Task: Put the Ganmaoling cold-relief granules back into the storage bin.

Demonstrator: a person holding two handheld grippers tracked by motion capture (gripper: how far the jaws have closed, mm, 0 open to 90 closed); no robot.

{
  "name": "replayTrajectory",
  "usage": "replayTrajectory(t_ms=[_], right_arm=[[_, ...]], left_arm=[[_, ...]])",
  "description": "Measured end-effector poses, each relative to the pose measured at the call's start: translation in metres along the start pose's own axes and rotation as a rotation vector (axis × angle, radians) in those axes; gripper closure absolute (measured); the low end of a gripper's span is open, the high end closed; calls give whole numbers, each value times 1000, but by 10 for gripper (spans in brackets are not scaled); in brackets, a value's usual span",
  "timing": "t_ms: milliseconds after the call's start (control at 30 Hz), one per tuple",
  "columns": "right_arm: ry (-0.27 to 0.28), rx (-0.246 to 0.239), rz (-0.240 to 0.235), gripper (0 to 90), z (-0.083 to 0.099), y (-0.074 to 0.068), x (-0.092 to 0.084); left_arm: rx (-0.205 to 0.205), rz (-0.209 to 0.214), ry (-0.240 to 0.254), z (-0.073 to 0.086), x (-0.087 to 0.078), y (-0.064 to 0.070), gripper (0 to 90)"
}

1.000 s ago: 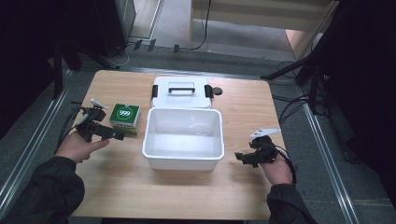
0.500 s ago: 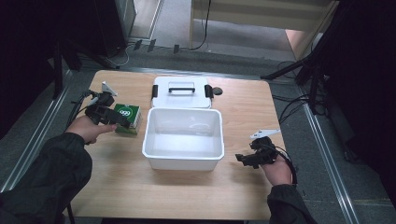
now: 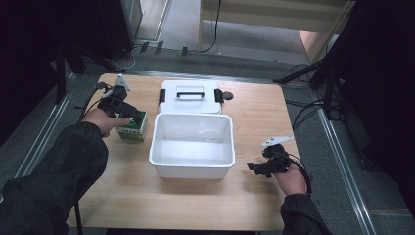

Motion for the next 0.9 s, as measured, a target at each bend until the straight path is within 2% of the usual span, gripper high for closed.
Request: replayTrajectory(t_ms=[100,167,400,567,700,733,800,900], right_arm=[[6,1,2,202,-1,0,-1],[10,-1,2,202,-1,0,-1],[5,-3,1,202,-1,0,-1],[3,-3,0,202,0,0,0],[3,-8,0,202,0,1,0],[1,-8,-2,202,0,0,0],[1,-10,-3,202,-1,0,0],[0,-10,-2,202,0,0,0]], left_arm=[[-7,-23,-12,-4,3,-1,2],[-31,-12,-25,-10,7,-2,2],[-34,-30,-36,-17,14,2,2],[-41,-36,-10,-22,17,2,2],[-48,-55,-6,-23,18,0,3],[-56,-60,-26,-22,20,-4,3],[-61,-71,-30,-21,21,-7,3],[-63,-81,-22,-22,23,-6,3]])
Point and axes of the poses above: each handheld gripper's, and its own axes: x roughly forward along the jaws, z roughly out of its underside, y roughly to its right, the point moved 5 cm from there along x, roughly forward along the jaws, and after that the axes turned 1 degree about -x, right-handed, at the moved point
